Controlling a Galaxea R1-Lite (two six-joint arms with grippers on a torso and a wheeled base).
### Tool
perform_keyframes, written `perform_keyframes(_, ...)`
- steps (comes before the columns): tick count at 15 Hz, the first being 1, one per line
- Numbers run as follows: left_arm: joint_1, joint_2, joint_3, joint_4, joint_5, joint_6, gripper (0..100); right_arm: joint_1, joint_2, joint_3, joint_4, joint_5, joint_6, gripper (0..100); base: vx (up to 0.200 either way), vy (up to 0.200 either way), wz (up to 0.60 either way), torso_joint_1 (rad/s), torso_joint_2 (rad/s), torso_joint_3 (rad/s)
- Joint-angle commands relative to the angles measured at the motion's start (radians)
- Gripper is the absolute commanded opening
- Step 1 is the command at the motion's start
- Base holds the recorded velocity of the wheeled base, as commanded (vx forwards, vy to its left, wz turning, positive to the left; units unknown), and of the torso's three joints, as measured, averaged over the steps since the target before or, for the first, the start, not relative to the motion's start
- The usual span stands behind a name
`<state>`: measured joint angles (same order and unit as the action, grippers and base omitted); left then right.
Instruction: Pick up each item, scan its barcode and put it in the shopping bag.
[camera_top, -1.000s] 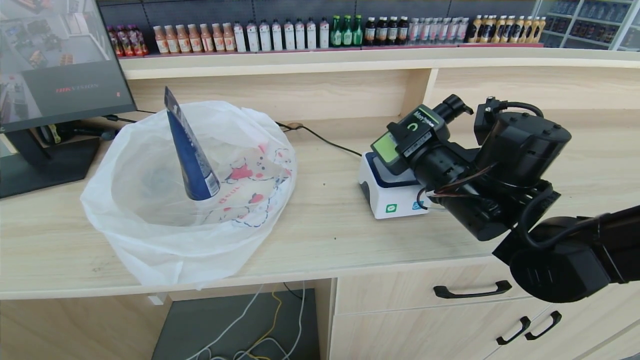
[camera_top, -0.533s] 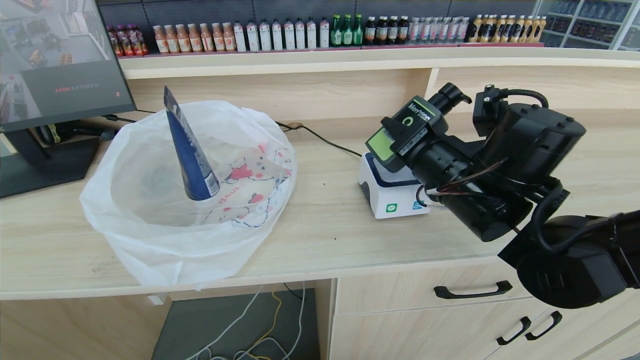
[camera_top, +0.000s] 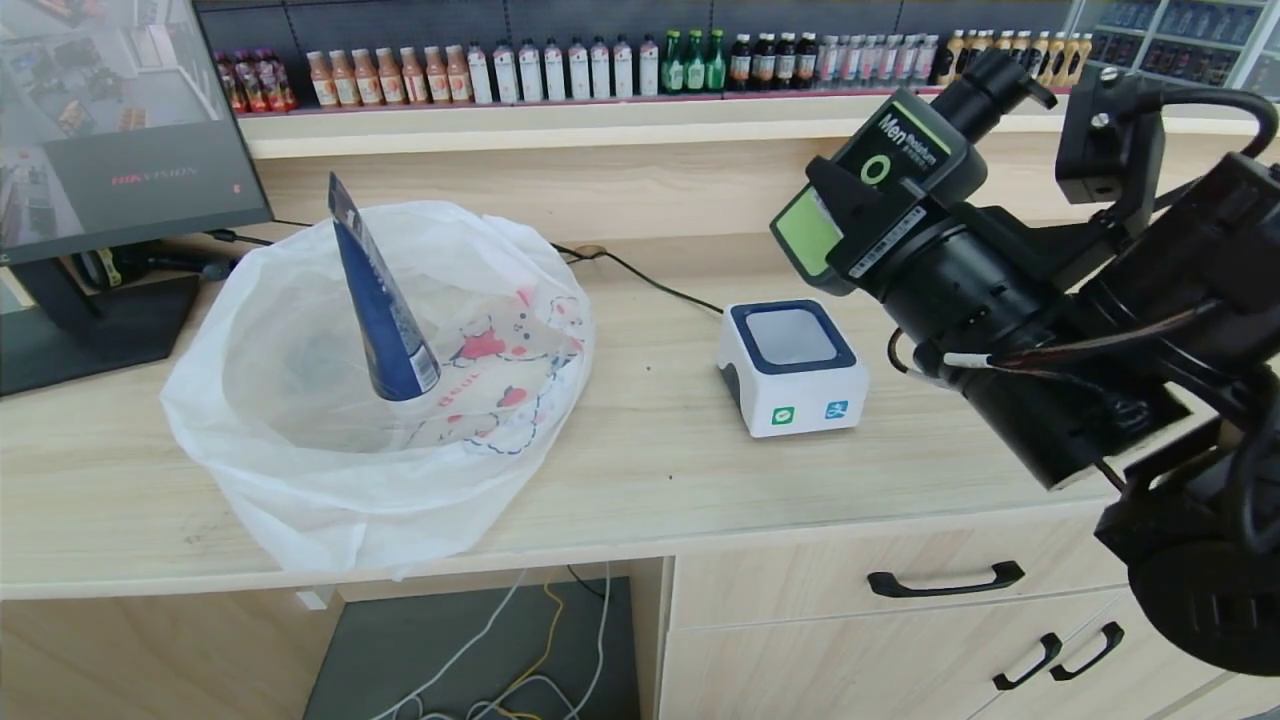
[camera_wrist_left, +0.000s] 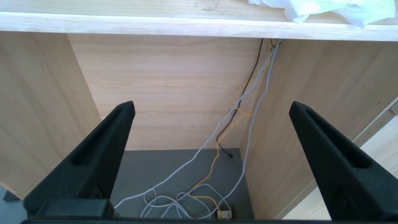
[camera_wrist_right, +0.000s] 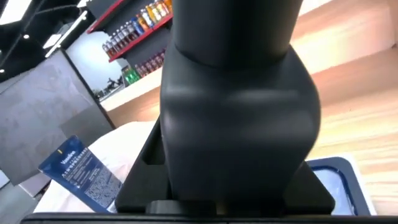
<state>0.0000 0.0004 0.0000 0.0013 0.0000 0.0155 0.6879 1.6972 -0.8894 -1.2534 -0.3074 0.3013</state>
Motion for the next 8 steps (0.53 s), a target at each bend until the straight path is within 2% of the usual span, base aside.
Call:
perform_keyframes(1,-0.002,0.000,0.000,0.000,0.000,0.000,100,0.004,-0.014,0.076,-0.078,-0.005,-0.062,0,0.000,0.000,0.00,0.000,0.00,0.000)
perform_keyframes(2,-0.002,0.000,0.000,0.000,0.000,0.000,100,0.004,-0.022,0.118,-0.109,0.014,-0.122,0,0.000,0.000,0.00,0.000,0.00,0.000)
perform_keyframes(5,-0.002,0.000,0.000,0.000,0.000,0.000,100,0.005,-0.045,0.236,-0.178,0.186,-0.277,0,0.000,0.000,0.00,0.000,0.00,0.000)
perform_keyframes(8,-0.002,0.000,0.000,0.000,0.000,0.000,100,0.005,-0.044,0.244,-0.219,0.320,-0.399,0,0.000,0.000,0.00,0.000,0.00,0.000)
